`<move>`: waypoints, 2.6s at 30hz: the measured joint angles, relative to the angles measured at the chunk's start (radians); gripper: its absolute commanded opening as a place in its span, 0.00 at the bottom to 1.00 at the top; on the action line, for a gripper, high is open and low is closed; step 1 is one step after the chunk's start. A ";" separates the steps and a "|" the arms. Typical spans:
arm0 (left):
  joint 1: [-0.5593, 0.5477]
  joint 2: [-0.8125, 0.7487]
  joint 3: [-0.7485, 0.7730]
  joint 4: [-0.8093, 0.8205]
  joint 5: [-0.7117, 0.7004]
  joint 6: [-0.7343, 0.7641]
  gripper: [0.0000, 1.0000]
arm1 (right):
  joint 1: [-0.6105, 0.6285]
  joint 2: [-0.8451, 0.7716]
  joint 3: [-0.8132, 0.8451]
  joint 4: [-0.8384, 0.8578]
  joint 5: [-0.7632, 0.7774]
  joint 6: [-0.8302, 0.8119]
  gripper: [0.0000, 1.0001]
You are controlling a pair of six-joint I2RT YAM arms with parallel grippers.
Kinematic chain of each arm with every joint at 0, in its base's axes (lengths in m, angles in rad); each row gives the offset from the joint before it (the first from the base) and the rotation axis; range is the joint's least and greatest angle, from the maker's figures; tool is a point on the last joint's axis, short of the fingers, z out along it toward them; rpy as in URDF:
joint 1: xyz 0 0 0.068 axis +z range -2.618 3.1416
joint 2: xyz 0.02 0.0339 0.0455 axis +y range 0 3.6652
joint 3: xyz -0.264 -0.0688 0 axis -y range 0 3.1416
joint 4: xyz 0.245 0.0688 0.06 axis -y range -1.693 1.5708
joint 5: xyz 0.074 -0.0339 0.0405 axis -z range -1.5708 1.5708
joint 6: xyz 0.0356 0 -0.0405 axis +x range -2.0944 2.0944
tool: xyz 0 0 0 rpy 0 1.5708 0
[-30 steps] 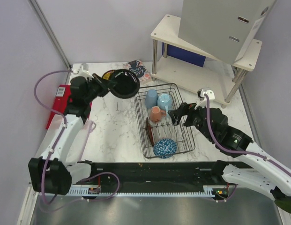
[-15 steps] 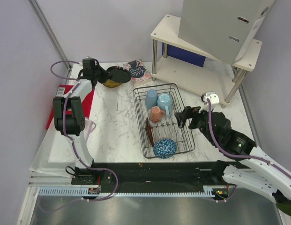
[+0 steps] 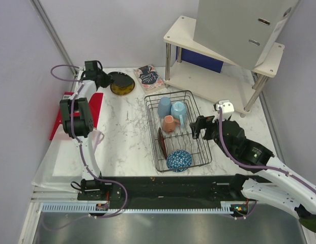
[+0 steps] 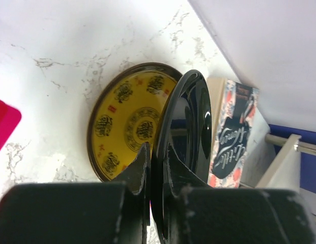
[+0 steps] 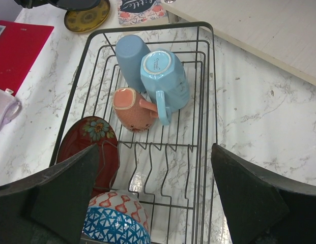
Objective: Unload the mixed dishes from the dish rack
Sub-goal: Place the plate at the center of the board, then adjust the dish rack at the center of the board.
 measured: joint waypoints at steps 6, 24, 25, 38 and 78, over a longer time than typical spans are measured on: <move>0.002 0.069 0.055 -0.060 -0.001 0.025 0.07 | 0.000 0.013 -0.005 -0.001 0.000 0.000 0.98; 0.001 0.085 0.073 -0.205 -0.015 0.096 0.81 | 0.000 0.018 -0.015 0.002 -0.001 0.000 0.97; 0.001 0.085 0.081 -0.227 -0.029 0.104 0.82 | 0.000 0.017 -0.016 0.002 -0.001 0.001 0.97; -0.001 -0.121 -0.009 -0.406 -0.188 0.161 0.84 | 0.000 0.042 -0.021 -0.024 0.015 0.008 0.96; -0.922 -0.966 -0.927 -0.302 -0.632 -0.148 0.68 | -0.055 0.525 -0.004 -0.247 0.267 0.226 0.72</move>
